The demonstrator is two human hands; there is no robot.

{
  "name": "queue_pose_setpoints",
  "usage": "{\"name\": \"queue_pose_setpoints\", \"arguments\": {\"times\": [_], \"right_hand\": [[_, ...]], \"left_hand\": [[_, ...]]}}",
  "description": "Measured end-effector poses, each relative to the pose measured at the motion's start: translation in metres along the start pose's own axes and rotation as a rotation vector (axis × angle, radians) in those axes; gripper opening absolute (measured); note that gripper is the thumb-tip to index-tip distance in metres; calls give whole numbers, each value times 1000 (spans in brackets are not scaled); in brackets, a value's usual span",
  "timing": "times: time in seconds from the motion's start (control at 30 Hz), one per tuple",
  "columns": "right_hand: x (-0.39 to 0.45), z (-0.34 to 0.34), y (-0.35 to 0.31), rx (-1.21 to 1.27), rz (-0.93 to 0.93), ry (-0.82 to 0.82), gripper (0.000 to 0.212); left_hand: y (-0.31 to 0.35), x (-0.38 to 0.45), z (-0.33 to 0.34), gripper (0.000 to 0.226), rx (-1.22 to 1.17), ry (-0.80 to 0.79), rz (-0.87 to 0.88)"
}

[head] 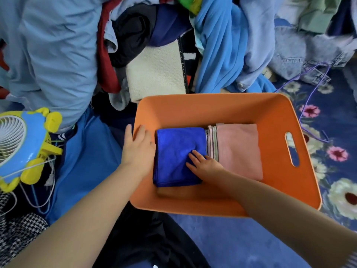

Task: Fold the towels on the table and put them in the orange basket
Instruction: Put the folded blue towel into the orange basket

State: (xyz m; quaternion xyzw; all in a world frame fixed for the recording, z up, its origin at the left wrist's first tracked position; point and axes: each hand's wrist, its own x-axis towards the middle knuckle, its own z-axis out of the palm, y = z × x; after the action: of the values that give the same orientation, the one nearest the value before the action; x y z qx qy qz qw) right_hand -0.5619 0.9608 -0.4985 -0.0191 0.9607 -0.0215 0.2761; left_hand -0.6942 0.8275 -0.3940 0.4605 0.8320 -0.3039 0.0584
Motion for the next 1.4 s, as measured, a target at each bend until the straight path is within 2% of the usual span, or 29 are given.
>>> {"name": "queue_pose_setpoints", "arguments": {"times": [0.13, 0.23, 0.4, 0.57, 0.8, 0.97, 1.17, 1.3, 1.4], "right_hand": [[11, 6, -4, 30, 117, -29, 54], [10, 8, -5, 82, 111, -63, 61], [-12, 7, 26, -129, 64, -51, 73], [-26, 19, 44, -141, 321, -201, 95], [-18, 27, 37, -118, 374, -250, 84], [-22, 21, 47, 0, 356, -211, 87], [-34, 5, 54, 116, 314, -180, 75], [-39, -2, 51, 131, 303, -181, 66], [-40, -3, 49, 111, 263, -223, 69]], "left_hand": [[-2, -5, 5, 30, -171, 36, 18], [-1, -6, 3, 26, -183, 51, 28], [-2, -8, -2, 22, -128, 28, 72], [-3, -10, 0, 20, -114, 47, 81], [5, -8, 1, 21, 83, -19, 174], [0, -8, 5, 21, -35, 49, 187], [6, -16, -2, 22, -141, -1, 217], [22, -27, -3, 22, -265, -183, 216], [48, -22, 4, 30, -303, -419, 343]]}}
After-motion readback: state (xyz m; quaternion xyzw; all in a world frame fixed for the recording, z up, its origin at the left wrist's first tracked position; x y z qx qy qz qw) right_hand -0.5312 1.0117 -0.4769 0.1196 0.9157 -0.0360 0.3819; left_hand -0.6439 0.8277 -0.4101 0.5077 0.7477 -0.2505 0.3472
